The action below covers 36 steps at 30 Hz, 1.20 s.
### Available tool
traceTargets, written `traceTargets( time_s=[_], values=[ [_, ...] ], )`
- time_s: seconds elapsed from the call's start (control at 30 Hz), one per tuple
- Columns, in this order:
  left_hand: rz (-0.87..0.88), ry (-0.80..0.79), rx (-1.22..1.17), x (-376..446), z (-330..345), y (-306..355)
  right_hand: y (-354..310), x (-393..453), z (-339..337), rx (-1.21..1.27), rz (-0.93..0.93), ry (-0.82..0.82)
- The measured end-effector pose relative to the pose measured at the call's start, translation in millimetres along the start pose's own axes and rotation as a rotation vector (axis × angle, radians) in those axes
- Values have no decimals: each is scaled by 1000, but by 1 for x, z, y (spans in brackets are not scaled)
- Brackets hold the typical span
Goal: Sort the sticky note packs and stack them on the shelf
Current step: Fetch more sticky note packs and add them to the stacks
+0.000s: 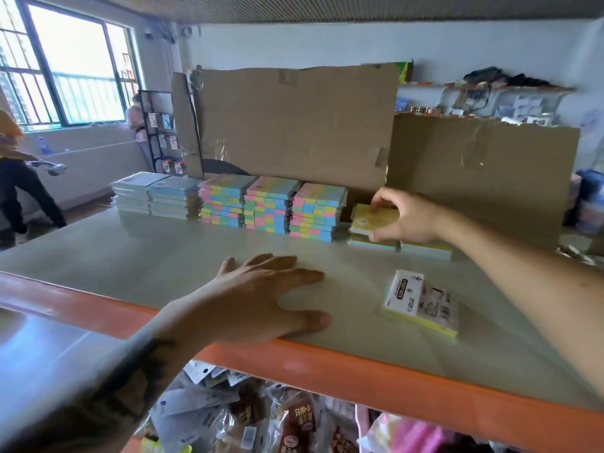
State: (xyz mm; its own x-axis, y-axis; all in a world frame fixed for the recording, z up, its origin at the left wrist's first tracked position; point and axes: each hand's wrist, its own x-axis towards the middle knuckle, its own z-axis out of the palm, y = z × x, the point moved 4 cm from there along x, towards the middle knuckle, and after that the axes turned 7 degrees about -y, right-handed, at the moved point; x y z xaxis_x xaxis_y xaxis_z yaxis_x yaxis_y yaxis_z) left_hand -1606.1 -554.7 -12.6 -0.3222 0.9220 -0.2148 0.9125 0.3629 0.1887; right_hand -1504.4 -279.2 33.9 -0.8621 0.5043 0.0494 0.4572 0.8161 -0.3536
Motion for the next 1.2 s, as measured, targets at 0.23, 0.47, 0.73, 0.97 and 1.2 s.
traceTargets(
  time_s=[0.23,0.47,0.73,0.97,1.2],
  values=[
    [-7,25,-2,1,0,0,9,9,24,-20,-32,-72],
    [-13,28,-4,2,1,1,1,-2,17,-138,-31,-58],
    [-7,69,-37,2,0,-1,-55,-76,-14,-232,-46,-283],
    [-3,106,-71,2,1,-2,-52,-106,9,-373,22,-483],
    [153,307,-136,-4,-5,2,-76,-100,26,169,-222,-317]
  ],
)
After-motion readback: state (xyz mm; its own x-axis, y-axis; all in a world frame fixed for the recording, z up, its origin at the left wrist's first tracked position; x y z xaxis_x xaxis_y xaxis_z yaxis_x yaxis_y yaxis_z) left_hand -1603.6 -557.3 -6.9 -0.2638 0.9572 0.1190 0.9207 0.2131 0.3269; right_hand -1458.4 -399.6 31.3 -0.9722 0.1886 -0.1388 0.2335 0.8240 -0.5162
